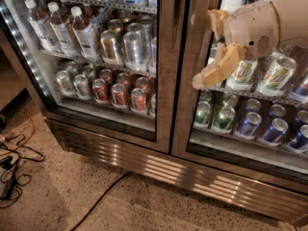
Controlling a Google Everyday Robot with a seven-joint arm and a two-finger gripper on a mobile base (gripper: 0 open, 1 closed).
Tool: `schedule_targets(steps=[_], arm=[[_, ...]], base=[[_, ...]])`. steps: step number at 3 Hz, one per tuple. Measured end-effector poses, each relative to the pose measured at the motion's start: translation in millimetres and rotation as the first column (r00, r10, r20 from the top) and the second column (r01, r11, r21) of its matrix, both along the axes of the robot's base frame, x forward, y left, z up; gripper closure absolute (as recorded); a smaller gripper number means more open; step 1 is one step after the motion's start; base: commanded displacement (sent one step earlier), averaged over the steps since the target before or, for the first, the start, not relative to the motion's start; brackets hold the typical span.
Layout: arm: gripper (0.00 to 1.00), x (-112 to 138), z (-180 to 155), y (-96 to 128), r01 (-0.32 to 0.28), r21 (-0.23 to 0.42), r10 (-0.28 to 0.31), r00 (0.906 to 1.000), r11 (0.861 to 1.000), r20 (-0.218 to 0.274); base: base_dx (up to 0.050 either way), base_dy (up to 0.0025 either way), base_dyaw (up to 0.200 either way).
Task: Open right fridge door
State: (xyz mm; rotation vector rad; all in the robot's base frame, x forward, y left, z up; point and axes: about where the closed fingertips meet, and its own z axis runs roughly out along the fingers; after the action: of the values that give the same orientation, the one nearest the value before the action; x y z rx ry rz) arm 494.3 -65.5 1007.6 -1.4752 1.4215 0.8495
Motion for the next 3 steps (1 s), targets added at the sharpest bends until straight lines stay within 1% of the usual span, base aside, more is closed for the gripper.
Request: schedule_targets(steps=[1, 3], arm=[[0.19, 2.0, -0.3, -2.7, 0.0, 0.0, 0.0, 1.0, 1.0, 0.0], [0.65, 6.6, 0.9, -8.4, -0.003, -0.002, 0.003, 1.0, 1.0, 0.001]], base=[[0.0, 0.0, 0.0], [0.0, 0.0, 0.0]])
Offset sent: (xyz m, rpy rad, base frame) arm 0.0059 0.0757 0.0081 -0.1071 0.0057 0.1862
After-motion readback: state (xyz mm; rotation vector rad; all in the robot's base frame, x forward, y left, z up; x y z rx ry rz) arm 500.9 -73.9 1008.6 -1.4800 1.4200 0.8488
